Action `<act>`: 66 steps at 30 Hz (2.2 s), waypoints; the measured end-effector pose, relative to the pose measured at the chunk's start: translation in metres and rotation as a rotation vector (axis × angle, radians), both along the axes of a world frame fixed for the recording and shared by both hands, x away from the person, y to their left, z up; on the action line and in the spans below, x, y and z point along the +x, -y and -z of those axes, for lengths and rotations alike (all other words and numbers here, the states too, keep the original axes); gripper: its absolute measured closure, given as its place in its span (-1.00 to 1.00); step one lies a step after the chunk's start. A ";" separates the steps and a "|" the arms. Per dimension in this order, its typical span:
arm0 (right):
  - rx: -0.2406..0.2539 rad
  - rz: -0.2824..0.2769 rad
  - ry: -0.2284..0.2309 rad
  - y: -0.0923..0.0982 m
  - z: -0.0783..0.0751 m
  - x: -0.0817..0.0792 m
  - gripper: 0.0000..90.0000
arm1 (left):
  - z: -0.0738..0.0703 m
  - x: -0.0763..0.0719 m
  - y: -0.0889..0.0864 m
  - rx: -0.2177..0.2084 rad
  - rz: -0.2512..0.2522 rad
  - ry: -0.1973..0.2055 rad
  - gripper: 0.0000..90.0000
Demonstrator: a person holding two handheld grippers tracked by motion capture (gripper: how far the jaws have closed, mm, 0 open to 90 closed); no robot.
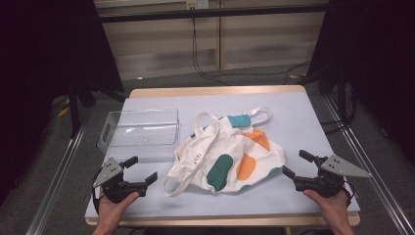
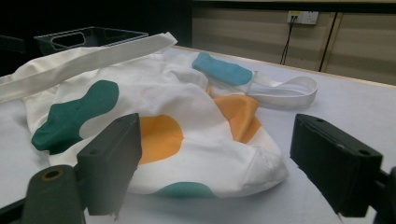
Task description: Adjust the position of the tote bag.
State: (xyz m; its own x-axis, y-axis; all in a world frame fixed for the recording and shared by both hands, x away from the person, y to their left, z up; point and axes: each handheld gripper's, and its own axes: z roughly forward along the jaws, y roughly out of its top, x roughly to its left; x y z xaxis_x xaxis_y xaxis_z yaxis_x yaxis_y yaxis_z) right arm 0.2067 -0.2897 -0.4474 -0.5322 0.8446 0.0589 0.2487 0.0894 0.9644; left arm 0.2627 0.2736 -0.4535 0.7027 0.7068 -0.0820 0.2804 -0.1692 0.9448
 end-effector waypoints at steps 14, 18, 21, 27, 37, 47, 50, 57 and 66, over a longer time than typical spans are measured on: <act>-0.006 -0.047 -0.027 -0.004 0.002 0.002 -0.44 | -0.002 0.003 0.010 0.024 0.034 -0.059 -0.84; -0.001 -0.064 -0.035 -0.004 0.003 0.003 -0.42 | -0.003 0.007 0.015 0.021 0.050 -0.090 -0.78; -0.005 -0.071 -0.040 -0.004 0.004 0.004 -0.42 | -0.006 0.009 0.016 0.014 0.049 -0.091 -0.73; 0.014 -0.091 -0.059 -0.008 0.005 0.005 -0.38 | -0.014 0.016 0.025 0.038 0.082 -0.055 -0.69; 0.017 -0.115 -0.069 -0.013 0.005 0.005 -0.38 | -0.023 0.023 0.041 0.063 0.140 -0.106 -0.57; 0.025 -0.134 -0.084 -0.016 0.007 0.009 -0.42 | -0.038 0.039 0.048 0.039 0.153 -0.159 -0.43; 0.012 -0.145 -0.082 -0.017 0.007 0.008 -0.42 | -0.041 0.045 0.054 0.044 0.158 -0.171 -0.37; -0.012 -0.159 -0.075 -0.020 0.005 0.005 -0.42 | -0.047 0.060 0.072 0.068 0.209 -0.232 -0.21; -0.018 -0.159 -0.078 -0.022 0.002 0.004 -0.42 | -0.052 0.068 0.104 0.171 0.245 -0.264 -0.06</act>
State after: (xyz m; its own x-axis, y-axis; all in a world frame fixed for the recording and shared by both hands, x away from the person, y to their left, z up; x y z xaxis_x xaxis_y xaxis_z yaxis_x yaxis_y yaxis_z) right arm 0.2107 -0.2680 -0.4496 -0.6534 0.7515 0.0911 0.3042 0.1504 0.9407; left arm 0.3303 0.1700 -0.4020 0.8226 0.5399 -0.1782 0.4420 -0.4101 0.7978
